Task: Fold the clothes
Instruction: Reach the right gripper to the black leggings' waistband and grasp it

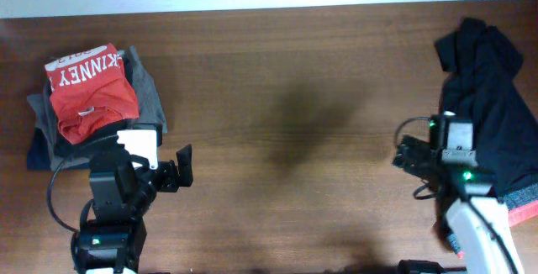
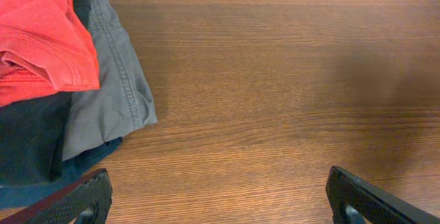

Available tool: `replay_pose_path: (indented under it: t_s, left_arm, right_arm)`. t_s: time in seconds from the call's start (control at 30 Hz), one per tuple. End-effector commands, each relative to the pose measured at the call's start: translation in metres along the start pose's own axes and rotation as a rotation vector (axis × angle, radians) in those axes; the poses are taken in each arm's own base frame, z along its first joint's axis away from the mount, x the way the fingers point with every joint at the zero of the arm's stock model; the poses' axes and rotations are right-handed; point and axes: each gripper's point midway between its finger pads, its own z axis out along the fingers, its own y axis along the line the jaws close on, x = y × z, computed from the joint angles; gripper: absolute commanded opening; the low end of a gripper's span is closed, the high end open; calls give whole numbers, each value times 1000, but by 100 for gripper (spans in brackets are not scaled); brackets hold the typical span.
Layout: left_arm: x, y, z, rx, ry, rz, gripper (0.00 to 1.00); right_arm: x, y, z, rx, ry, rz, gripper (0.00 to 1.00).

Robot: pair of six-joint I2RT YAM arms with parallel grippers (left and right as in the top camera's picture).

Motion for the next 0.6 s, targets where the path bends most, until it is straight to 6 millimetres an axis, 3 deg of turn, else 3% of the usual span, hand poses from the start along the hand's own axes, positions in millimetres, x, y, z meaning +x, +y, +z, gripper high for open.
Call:
replay_pose_path:
  t_s: [0.0, 0.13, 0.2, 0.4, 0.5, 0.57]
  left_arm:
    - [-10, -6, -4, 26, -25, -2, 99]
    - [-10, -6, -4, 27, -26, -2, 99]
    - [-10, -6, -4, 27, -26, -2, 99]
    - [-10, -6, -4, 26, -26, -2, 99]
    - [-10, -6, -4, 26, -26, -2, 99]
    - [-10, -6, -4, 26, -26, -2, 99]
  right_arm:
    - [-1, -51, 17, 191, 42, 271, 99]
    - [16, -95, 43, 308, 156, 417, 99]
    - [24, -105, 52, 337, 199, 447, 99]
    - [46, -111, 81, 374, 322, 449, 98]
    - [58, -106, 95, 366, 383, 440, 93]
    - [62, -103, 101, 354, 406, 440, 84]
